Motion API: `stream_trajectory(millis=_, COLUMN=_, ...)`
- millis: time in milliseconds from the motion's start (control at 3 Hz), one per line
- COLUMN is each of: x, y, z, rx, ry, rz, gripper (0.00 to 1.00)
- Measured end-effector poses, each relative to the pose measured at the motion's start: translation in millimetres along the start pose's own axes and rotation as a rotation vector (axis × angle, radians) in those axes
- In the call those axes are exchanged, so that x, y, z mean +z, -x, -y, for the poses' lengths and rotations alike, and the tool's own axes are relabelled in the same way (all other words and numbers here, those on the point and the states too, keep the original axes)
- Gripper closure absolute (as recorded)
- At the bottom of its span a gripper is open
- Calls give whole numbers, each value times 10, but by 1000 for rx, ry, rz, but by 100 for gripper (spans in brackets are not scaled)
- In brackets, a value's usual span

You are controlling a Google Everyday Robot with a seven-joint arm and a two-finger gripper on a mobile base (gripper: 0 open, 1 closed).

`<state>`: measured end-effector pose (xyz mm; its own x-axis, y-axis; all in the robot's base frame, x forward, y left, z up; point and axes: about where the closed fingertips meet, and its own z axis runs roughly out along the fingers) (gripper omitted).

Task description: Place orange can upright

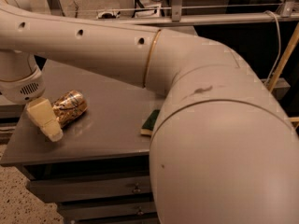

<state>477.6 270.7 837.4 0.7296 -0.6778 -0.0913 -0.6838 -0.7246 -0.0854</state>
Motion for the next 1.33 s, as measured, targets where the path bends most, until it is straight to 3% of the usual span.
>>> stream_trajectory(millis=1000, x=-7, y=-273, z=-264, rx=35, ry=8, rz=-74, gripper=0)
stream_trajectory(millis=1333, x=9, y=-314, z=-298, rx=30, ry=15, rz=-82, gripper=18)
